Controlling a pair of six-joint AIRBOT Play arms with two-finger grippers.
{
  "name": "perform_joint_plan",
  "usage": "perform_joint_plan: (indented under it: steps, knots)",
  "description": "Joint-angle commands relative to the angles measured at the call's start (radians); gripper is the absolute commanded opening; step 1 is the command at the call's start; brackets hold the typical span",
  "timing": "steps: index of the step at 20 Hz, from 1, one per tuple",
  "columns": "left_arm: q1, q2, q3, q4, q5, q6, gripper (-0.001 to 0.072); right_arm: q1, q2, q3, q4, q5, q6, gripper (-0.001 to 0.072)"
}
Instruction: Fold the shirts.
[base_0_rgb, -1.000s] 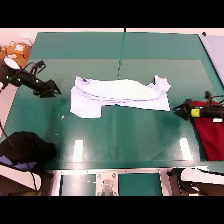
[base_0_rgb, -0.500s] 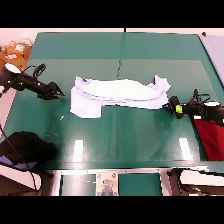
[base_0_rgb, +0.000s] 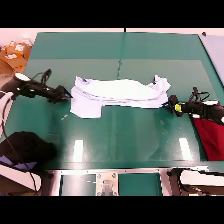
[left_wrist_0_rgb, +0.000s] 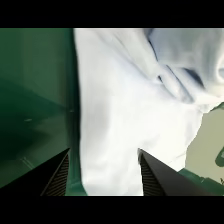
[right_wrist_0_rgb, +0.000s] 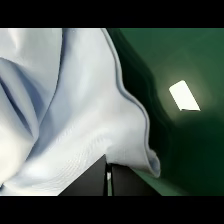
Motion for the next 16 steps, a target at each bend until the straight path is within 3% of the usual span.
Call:
perform_joint_plan:
  steps: [1, 3, 7, 11, 12, 13, 14, 16]
  knots:
    - [-0.078, 0.000, -0.053, -0.022, 0.045, 0.025, 0.0481, 0.001, 0.000, 0.001, 0.005, 0.016, -0.005, 0.0020]
    - [-0.091, 0.001, -0.053, -0.007, -0.010, 0.045, 0.0019, 0.000, 0.000, 0.001, 0.005, 0.030, -0.005, 0.0020]
    - [-0.065, 0.078, -0.045, 0.043, -0.208, 0.021, 0.0019, -0.012, 0.000, 0.013, 0.004, 0.078, -0.018, 0.0020]
    - [-0.065, 0.173, -0.046, 0.228, -0.051, -0.064, 0.0022, -0.015, 0.000, 0.024, 0.005, 0.096, -0.024, 0.0021]
    - [-0.065, 0.157, -0.048, 0.228, -0.047, -0.074, 0.0100, -0.015, 0.000, 0.024, 0.005, 0.096, -0.024, 0.0021]
    - [-0.065, 0.132, -0.050, 0.229, -0.037, -0.100, 0.0444, -0.015, 0.000, 0.024, 0.005, 0.096, -0.024, 0.0021]
    - [-0.065, 0.111, -0.051, 0.228, -0.016, -0.135, 0.0516, -0.016, 0.000, 0.024, 0.009, 0.096, -0.023, 0.0021]
    - [-0.065, 0.087, -0.051, 0.215, 0.066, -0.136, 0.0516, -0.015, 0.000, 0.023, 0.040, 0.096, -0.024, 0.0022]
